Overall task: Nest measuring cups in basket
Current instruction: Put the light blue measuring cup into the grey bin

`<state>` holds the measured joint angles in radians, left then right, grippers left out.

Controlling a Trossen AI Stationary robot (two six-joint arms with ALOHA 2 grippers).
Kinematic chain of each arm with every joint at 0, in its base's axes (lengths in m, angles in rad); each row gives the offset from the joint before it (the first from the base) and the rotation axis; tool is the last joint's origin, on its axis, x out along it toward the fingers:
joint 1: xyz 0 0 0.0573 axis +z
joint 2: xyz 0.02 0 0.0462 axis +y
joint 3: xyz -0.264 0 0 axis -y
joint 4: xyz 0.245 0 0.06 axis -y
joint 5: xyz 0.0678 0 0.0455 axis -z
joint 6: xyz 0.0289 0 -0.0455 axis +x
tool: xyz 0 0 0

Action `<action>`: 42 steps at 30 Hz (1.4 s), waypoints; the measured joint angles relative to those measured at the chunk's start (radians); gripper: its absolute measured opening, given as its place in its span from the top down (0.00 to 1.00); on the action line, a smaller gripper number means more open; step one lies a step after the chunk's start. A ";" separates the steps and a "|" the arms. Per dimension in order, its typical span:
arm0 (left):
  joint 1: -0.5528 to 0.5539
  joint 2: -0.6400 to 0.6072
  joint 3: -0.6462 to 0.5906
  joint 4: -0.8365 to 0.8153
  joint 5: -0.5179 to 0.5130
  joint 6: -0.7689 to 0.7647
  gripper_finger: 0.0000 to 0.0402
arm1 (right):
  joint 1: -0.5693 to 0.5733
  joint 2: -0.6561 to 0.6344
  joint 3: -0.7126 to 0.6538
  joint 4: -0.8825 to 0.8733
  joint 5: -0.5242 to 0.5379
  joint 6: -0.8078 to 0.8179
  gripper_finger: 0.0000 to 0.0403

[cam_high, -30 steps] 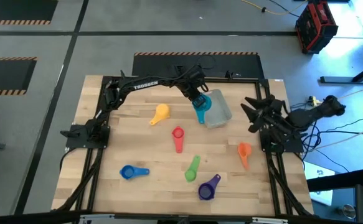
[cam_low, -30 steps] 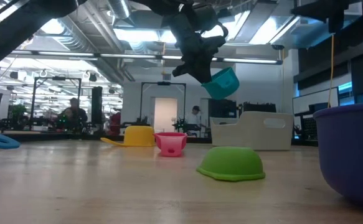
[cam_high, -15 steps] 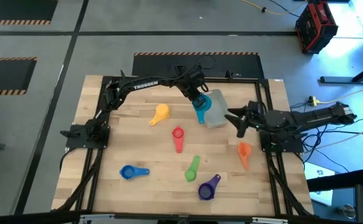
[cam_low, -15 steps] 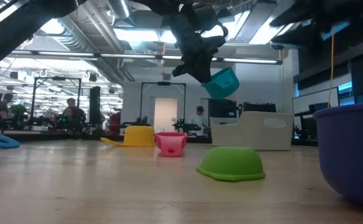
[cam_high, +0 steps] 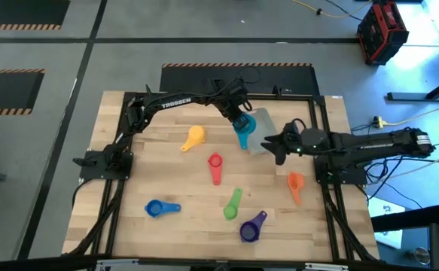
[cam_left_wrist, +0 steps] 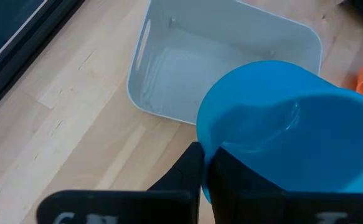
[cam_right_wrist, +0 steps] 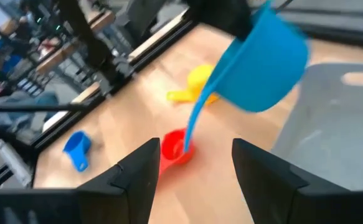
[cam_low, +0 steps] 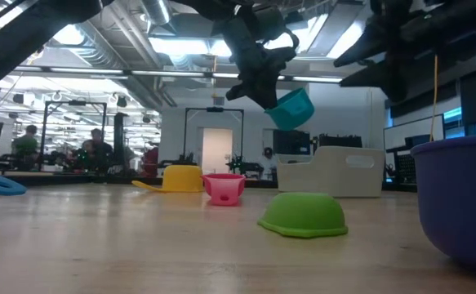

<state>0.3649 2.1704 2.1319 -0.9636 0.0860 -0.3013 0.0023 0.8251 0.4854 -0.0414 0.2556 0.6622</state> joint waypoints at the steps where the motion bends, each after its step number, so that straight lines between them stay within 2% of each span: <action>1: 0.000 0.000 0.000 0.006 0.000 -0.012 0.97 | -0.002 0.017 0.000 0.016 -0.012 0.000 0.49; 9: 0.001 0.000 0.000 0.051 0.000 -0.039 0.97 | -0.032 0.137 0.000 0.078 -0.022 -0.011 0.49; 27: 0.000 0.000 0.000 0.094 0.000 -0.065 0.97 | -0.046 0.281 -0.001 0.208 -0.074 -0.027 0.50; 32: 0.000 0.000 0.000 0.093 0.001 -0.065 0.97 | -0.046 0.293 -0.001 0.265 -0.074 -0.071 0.59; 42: 0.000 0.000 0.000 0.091 0.003 -0.065 0.97 | -0.046 0.292 -0.001 0.250 -0.073 -0.070 0.81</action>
<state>0.3649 2.1704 2.1319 -0.8722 0.0887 -0.3667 -0.0441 1.1175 0.4843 0.2086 0.1829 0.5922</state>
